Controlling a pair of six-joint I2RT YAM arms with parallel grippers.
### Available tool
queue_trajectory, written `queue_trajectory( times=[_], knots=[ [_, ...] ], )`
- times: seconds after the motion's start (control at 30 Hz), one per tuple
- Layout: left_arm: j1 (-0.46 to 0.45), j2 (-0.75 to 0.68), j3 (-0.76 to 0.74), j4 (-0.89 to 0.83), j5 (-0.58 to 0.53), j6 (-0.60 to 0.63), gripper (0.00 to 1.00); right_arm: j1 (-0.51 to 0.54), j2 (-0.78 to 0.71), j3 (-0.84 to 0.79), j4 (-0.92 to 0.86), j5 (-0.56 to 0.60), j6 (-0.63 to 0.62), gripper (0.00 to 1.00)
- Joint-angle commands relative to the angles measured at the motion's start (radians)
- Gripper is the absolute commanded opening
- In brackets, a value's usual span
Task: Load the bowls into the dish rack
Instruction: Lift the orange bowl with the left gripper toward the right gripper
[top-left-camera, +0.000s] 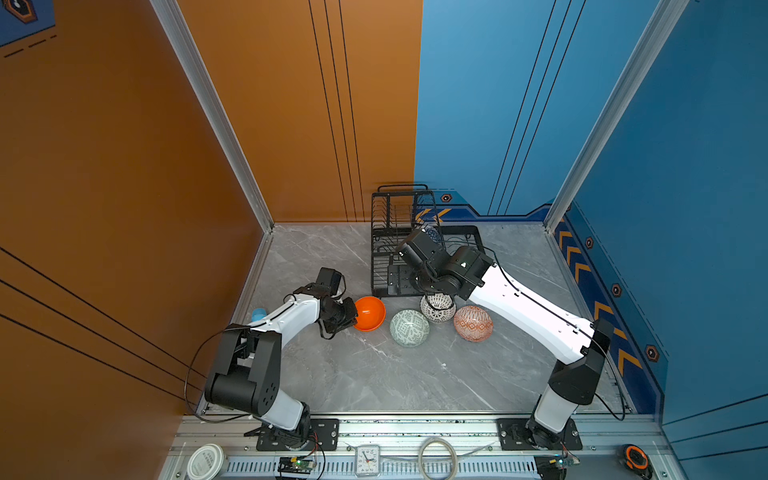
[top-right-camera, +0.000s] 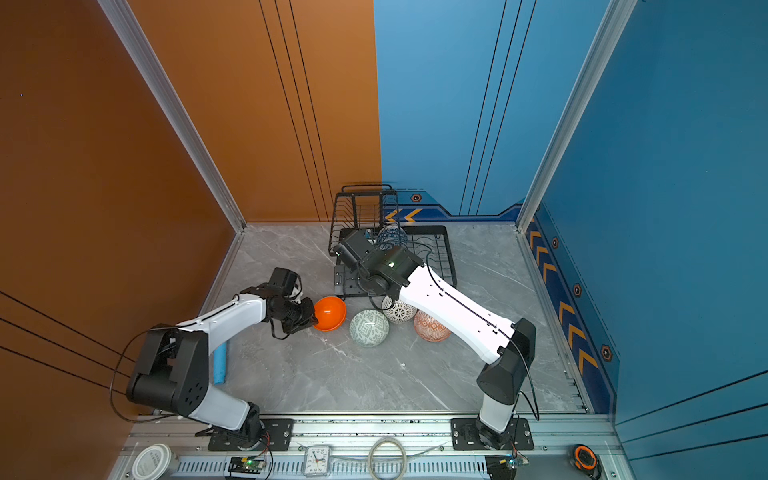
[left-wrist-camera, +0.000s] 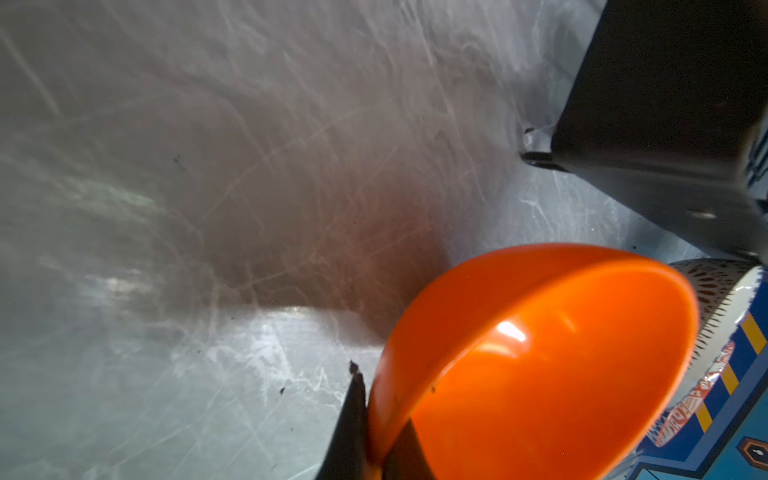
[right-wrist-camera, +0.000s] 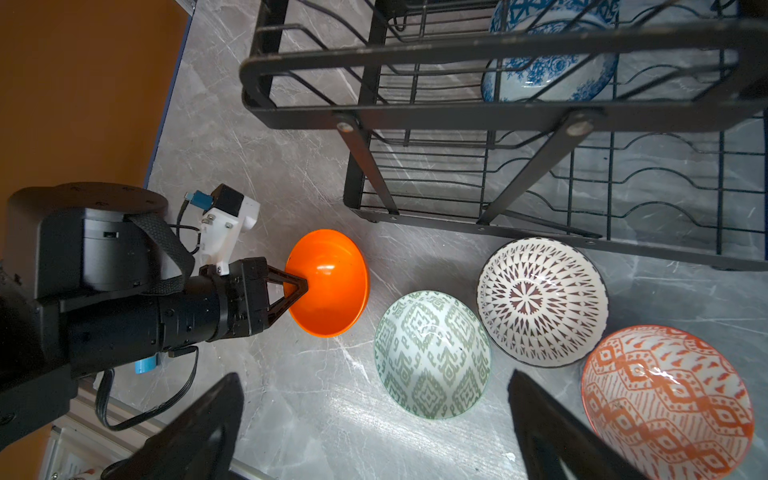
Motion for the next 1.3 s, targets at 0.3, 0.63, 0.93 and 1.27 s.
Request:
queue_trajectory(
  times=[0.3, 0.63, 0.93, 1.27],
  knots=[
    [0.114, -0.170, 0.080, 0.057, -0.026, -0.045, 0.00, -0.017, 0.034, 0.155, -0.022, 0.007, 0.124, 1.00],
    [0.179, -0.213, 0.149, 0.077, -0.083, -0.124, 0.00, -0.042, 0.114, 0.359, -0.013, -0.040, 0.170, 0.99],
    [0.233, -0.178, 0.237, 0.281, -0.020, -0.284, 0.00, -0.075, 0.132, 0.413, 0.003, -0.071, 0.229, 1.00],
    [0.185, -0.188, 0.269, 0.551, -0.166, -0.318, 0.00, -0.109, 0.122, 0.430, 0.104, -0.097, 0.261, 1.00]
  ],
)
